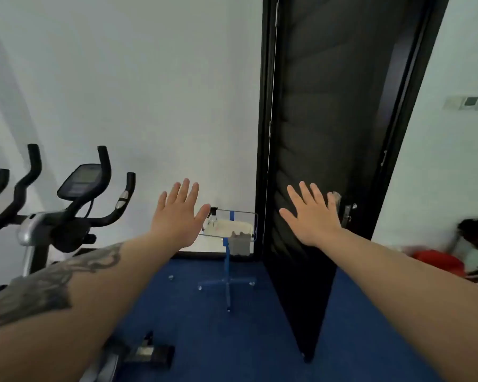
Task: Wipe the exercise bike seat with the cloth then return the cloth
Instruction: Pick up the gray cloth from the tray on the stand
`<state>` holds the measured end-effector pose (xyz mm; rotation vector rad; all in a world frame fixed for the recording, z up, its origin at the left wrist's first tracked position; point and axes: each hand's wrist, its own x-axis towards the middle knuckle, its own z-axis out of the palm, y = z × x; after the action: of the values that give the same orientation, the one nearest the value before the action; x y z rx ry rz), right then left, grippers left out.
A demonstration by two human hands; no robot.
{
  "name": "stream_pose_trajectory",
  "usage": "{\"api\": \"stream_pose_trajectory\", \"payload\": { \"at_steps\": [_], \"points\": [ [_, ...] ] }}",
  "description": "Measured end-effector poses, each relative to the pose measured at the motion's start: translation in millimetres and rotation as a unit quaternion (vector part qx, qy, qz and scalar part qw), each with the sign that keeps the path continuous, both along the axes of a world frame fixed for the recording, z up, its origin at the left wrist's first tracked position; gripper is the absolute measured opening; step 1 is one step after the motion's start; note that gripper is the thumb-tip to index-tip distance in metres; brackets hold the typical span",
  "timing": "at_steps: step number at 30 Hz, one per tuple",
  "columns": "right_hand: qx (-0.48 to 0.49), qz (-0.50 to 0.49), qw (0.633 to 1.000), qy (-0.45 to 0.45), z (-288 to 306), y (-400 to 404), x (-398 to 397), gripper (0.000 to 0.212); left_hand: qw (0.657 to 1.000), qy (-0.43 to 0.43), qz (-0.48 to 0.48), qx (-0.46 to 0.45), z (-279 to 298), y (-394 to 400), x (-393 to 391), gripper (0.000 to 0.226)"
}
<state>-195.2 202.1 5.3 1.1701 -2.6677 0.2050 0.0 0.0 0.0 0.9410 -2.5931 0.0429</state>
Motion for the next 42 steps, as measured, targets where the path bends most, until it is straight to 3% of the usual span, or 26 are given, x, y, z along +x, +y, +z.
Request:
{"api": "stream_pose_trajectory", "payload": {
  "at_steps": [11,26,34,42],
  "points": [
    [0.044,0.038,0.998,-0.020,-58.0,-87.1,-123.0,0.065,0.997,-0.042,0.053,0.028,-48.7,-84.1,-108.7,0.063],
    [0.117,0.038,0.987,-0.101,-140.8,-236.0,-237.6,0.065,0.990,-0.090,0.042,0.098,-138.6,-221.7,-235.9,0.063],
    [0.167,0.002,0.974,-0.153,-204.1,-334.8,-291.1,0.065,0.978,-0.132,0.006,0.162,-210.0,-324.8,-308.3,0.063],
    [0.226,0.006,0.950,-0.215,-272.9,-381.0,-336.1,0.065,0.947,-0.200,-0.002,0.252,-290.3,-357.4,-355.6,0.063]
  ]
}}
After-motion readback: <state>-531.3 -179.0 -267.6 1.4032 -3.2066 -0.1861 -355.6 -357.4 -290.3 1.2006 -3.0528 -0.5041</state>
